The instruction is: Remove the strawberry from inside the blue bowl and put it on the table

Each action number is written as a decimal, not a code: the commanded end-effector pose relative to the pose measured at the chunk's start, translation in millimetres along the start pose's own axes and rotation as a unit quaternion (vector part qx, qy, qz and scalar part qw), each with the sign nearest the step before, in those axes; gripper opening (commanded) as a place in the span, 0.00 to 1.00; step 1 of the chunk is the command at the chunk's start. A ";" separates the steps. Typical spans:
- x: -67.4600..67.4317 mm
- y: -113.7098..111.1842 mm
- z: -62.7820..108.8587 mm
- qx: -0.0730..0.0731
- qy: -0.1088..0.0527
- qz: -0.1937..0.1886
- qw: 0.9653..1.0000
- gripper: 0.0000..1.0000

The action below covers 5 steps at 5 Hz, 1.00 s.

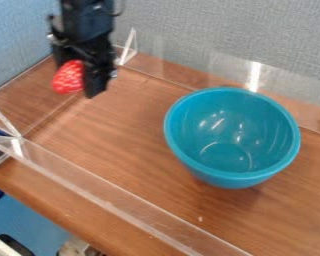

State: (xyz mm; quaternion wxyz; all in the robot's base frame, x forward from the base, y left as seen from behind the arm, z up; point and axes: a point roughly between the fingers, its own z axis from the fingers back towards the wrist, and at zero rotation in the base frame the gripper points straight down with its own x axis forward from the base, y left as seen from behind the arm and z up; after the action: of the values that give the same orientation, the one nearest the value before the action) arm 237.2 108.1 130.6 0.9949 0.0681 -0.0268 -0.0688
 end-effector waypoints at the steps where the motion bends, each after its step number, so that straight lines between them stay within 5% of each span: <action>1: -3.3 16.8 -8.1 0.007 -0.006 0.013 1.000 0.00; 5: -4.1 -0.8 -74.5 -0.018 0.001 -0.007 1.000 0.00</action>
State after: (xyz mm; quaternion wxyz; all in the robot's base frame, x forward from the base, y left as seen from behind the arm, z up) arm 233.8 116.6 48.4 0.9966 0.0417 -0.0090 -0.0701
